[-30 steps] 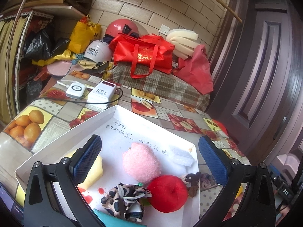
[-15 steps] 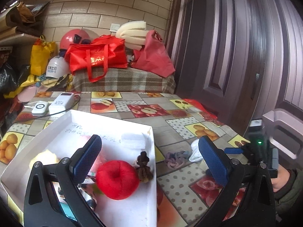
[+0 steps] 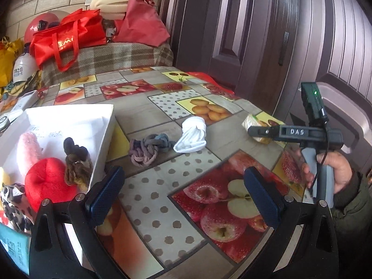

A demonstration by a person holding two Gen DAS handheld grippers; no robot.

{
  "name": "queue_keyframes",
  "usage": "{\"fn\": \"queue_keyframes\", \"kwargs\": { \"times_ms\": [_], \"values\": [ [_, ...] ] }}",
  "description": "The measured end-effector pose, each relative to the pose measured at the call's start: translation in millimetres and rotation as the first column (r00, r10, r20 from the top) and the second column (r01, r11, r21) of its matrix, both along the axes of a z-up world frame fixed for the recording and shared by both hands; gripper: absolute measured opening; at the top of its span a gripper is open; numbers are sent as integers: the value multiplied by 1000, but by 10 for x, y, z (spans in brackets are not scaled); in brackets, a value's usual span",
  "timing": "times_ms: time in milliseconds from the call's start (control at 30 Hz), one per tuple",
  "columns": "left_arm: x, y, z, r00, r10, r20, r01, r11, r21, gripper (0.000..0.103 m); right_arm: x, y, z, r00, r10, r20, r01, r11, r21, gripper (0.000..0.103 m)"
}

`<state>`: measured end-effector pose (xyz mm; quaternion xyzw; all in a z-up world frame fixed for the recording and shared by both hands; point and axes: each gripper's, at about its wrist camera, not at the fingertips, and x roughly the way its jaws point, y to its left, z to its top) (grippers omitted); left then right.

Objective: Organize soft objects
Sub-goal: 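Grasp the yellow tissue pack with the right tool while the left tool moves toward the grey rope knot, then grasp the grey-blue rope knot with the left tool while the right tool holds the tissue pack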

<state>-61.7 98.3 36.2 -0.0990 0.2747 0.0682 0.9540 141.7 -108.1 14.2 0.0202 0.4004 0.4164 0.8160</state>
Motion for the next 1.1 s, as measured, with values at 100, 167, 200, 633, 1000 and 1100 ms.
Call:
{"fn": "queue_keyframes", "kwargs": {
  "times_ms": [100,167,200,633,1000,1100],
  "values": [
    [39,-17,14,1000,5,4,-5,1000,-6,103,16,-68,13,1000,-4,-30,5,999,46,72],
    [129,-23,10,1000,24,-19,-24,1000,14,103,3,-117,5,999,-3,-47,6,998,65,72],
    [182,-17,10,999,38,-29,-38,999,29,103,12,-124,6,999,-2,-54,6,997,72,72],
    [1034,274,-160,985,47,-167,-49,999,-7,103,199,-6,-27,991,53,-120,-36,990,139,73],
    [696,-227,-65,984,-109,-140,114,993,26,102,193,-7,-23,990,60,-124,-41,988,147,74],
    [807,-172,-148,980,-9,-196,29,995,100,103,190,-4,-22,990,60,-124,-42,988,148,74]
  ]
}}
